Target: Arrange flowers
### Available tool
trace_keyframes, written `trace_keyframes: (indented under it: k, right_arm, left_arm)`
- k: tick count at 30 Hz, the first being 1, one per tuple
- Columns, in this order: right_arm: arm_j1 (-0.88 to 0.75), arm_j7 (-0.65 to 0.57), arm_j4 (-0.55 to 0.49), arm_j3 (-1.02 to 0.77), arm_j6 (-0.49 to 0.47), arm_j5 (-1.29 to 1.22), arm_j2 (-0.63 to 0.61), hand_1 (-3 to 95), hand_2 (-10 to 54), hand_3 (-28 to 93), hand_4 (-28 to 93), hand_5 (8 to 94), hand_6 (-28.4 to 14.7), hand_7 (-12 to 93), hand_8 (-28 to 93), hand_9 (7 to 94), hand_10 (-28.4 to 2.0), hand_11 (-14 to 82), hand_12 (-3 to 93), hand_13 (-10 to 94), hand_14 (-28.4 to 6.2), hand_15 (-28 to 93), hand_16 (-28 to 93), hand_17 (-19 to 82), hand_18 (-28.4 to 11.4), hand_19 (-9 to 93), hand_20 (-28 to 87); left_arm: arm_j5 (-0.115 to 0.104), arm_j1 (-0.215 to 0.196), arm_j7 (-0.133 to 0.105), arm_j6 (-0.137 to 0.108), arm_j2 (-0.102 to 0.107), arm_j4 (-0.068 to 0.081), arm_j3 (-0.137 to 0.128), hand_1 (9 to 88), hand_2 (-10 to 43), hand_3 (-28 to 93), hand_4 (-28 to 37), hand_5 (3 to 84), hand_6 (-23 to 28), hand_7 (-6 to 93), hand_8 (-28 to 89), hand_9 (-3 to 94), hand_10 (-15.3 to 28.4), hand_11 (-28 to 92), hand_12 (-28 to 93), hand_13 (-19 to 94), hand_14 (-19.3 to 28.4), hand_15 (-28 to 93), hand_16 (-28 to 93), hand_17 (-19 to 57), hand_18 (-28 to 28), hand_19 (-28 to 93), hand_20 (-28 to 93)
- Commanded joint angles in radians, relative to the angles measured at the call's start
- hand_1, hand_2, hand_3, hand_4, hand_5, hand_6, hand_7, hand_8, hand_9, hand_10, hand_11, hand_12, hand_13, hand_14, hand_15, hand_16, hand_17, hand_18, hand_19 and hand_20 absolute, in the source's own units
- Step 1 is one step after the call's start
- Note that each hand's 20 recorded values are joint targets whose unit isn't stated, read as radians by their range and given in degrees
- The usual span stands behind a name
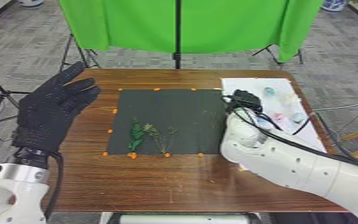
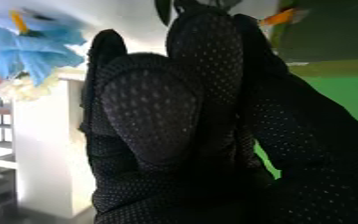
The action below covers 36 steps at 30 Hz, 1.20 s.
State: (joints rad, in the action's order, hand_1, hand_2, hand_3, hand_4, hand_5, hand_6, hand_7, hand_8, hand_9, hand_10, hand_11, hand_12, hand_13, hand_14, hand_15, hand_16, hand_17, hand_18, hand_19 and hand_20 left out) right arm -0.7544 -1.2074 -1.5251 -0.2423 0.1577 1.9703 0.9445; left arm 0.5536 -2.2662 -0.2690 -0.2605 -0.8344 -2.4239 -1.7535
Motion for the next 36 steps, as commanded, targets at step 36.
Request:
trace_keyframes:
  k: [36]
  right_arm:
    - [-0.194,0.049,-0.388,-0.159,-0.124,0.103,0.016,54.6,-9.5,75,-23,90.1,-5.4,20,19,93.7,-10.8,42.2,17.9,91,-6.5,64,20,41,-21.8,93,2]
  left_arm:
    - [0.013,0.009,0.066,-0.004,-0.033,0.001,-0.002,24.5,6.9,79,-20.2,37.2,9.8,16.2,-11,34.1,21.8,30,12,23,28.4,51,-9,-10.5,24.2,55,16]
